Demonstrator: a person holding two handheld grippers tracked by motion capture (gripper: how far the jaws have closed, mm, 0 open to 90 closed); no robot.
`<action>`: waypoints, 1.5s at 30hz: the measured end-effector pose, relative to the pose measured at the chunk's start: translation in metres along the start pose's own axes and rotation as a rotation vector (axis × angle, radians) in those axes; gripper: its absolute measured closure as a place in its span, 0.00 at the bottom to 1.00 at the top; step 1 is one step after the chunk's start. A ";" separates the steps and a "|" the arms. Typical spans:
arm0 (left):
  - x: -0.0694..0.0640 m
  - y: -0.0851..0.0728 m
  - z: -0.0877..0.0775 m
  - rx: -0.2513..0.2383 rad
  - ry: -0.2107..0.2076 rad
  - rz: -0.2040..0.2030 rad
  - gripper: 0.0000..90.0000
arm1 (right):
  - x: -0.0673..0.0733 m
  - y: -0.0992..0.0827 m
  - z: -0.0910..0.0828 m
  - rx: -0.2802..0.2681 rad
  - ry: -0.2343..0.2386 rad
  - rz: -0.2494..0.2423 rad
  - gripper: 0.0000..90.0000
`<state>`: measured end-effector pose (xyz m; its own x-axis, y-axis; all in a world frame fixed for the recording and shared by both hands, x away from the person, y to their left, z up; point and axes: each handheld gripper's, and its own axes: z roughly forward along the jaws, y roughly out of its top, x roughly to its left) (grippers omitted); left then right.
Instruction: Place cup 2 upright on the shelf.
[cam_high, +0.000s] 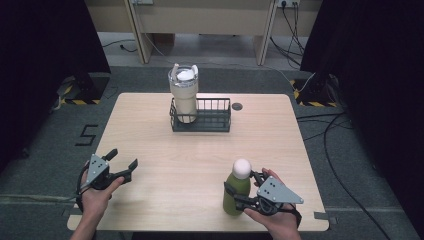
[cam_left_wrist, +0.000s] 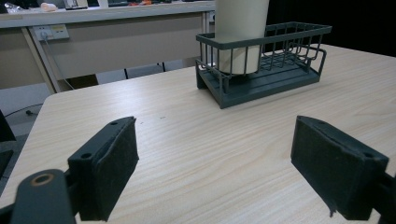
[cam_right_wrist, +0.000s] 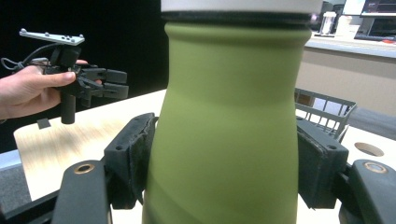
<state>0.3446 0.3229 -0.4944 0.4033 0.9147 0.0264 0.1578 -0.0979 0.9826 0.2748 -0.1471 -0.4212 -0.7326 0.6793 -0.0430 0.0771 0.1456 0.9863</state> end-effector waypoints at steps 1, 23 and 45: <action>0.000 0.000 0.000 0.000 0.000 0.000 0.16 | 0.000 0.001 0.000 0.001 -0.003 -0.005 0.35; 0.003 0.001 -0.003 -0.005 0.006 -0.009 0.16 | -0.021 0.028 0.010 -0.040 -0.083 0.000 0.35; -0.003 0.005 -0.002 -0.016 -0.005 0.004 0.16 | -0.035 0.048 0.029 -0.069 -0.129 -0.005 0.36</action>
<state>0.3425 0.3201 -0.4896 0.4080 0.9125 0.0293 0.1421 -0.0951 0.9853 0.3243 -0.1428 -0.3768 -0.6397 0.7661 -0.0633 0.0242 0.1023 0.9945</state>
